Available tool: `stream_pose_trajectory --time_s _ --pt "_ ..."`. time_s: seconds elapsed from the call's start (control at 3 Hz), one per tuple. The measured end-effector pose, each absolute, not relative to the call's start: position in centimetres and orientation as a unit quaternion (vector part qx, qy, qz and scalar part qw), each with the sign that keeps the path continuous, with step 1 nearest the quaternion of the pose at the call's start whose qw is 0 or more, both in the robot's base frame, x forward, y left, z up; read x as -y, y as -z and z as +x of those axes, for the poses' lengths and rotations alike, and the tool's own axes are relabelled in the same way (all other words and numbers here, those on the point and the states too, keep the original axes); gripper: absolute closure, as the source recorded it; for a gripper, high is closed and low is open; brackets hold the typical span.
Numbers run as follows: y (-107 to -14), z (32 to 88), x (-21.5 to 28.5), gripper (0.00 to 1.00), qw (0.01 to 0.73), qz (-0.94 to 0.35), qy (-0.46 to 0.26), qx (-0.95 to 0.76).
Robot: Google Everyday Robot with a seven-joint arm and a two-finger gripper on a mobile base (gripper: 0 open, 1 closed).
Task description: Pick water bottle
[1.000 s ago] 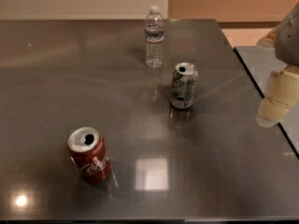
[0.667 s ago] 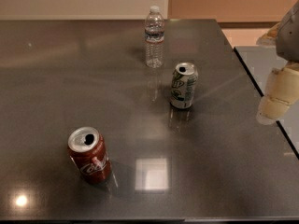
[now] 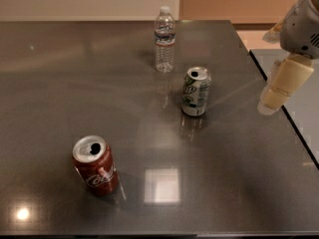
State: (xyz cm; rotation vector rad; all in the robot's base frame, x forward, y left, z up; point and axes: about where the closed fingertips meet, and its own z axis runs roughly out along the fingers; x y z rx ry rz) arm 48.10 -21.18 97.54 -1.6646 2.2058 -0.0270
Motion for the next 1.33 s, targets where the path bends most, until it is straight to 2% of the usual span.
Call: stream_pose_trajectory --time_s 1.33 --pt "-96.8 62.1 19.2 0.00 0.286 -0.526 -0.050 -0.799"
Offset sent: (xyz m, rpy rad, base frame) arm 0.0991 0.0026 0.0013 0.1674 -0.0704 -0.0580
